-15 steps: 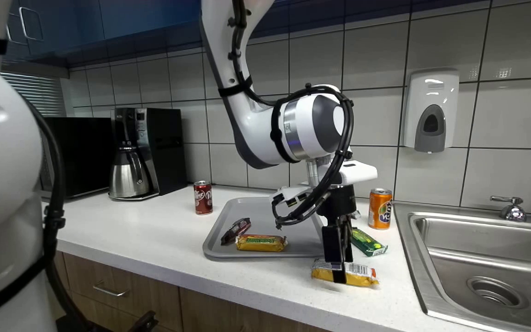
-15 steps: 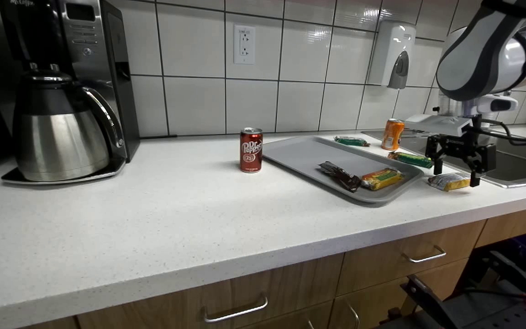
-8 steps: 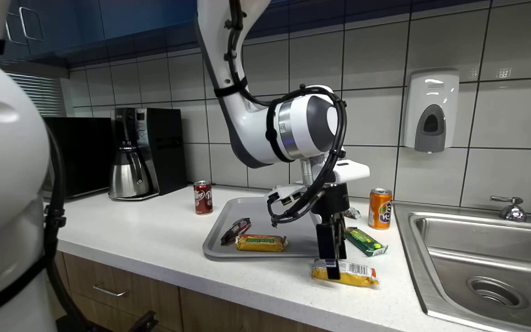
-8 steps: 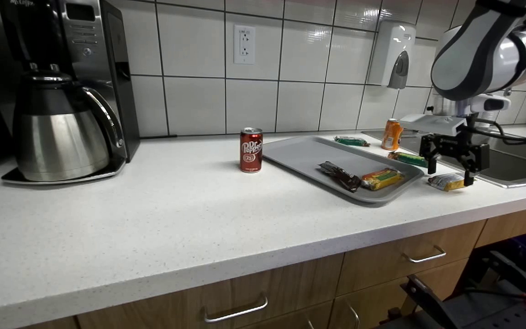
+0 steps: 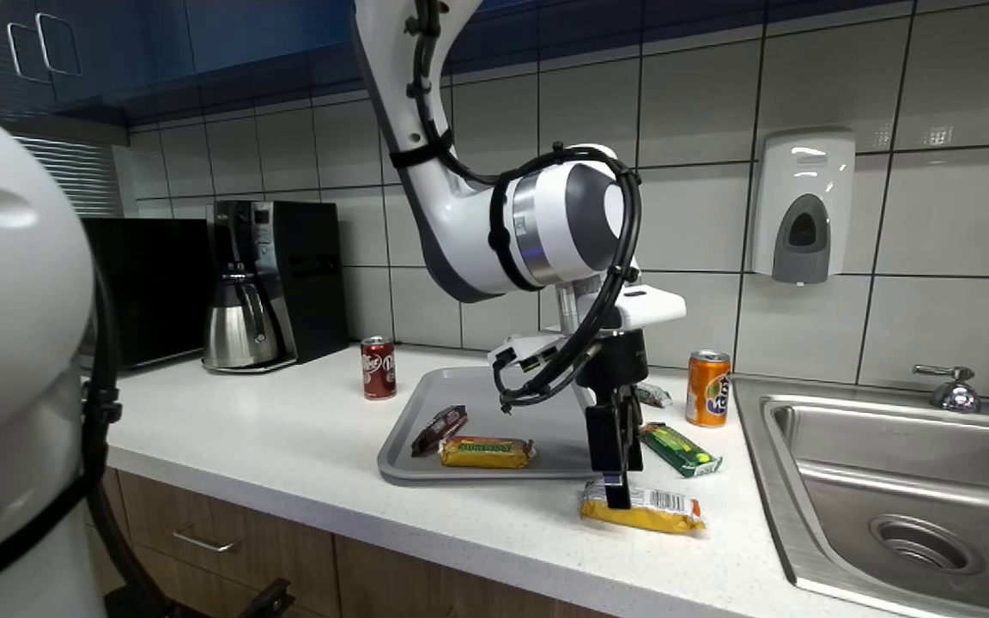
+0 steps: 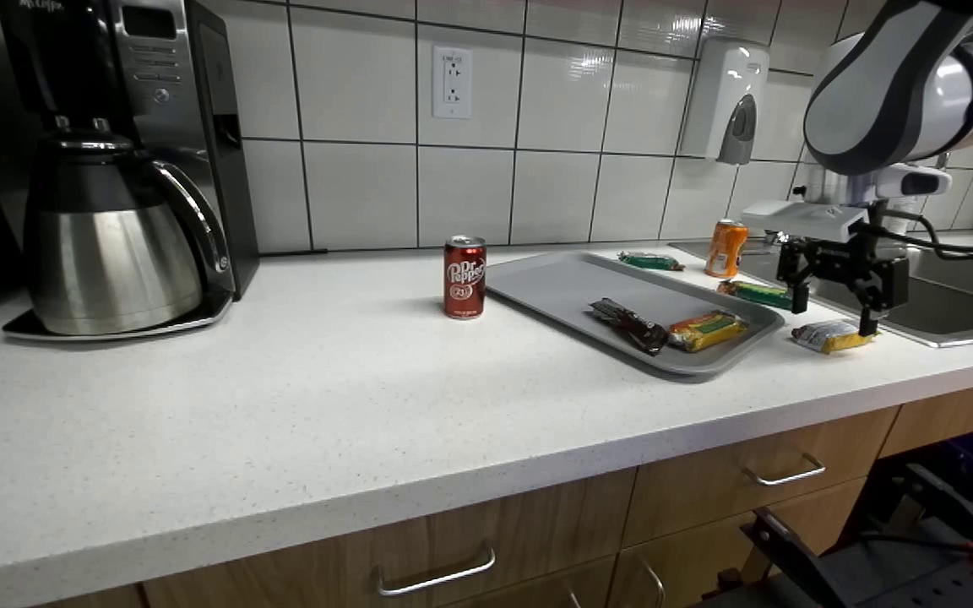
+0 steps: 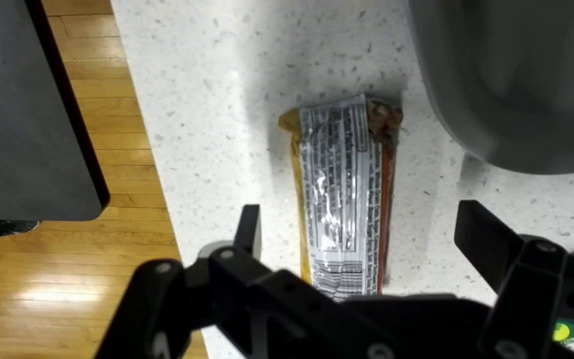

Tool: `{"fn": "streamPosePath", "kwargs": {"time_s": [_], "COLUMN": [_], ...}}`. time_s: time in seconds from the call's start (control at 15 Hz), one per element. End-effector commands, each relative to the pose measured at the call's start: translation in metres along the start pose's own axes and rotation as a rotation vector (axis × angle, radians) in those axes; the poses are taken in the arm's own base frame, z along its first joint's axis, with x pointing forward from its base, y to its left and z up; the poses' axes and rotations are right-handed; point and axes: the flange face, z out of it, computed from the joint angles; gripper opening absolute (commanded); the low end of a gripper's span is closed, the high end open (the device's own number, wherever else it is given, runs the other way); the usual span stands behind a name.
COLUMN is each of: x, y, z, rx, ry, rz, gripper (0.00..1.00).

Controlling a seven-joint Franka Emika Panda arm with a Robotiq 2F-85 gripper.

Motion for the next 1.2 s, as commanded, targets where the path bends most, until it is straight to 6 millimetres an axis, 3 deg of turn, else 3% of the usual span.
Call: {"fn": "streamPosePath", "kwargs": {"time_s": [0.0,1.13], "x": [-0.002,0.01], "y": [0.012,0.022], "z": [-0.007,-0.004], "rx": [0.02,0.046], "ry": [-0.004,0.021], "rz": [-0.012,-0.027], "gripper": [1.0,1.0]}}
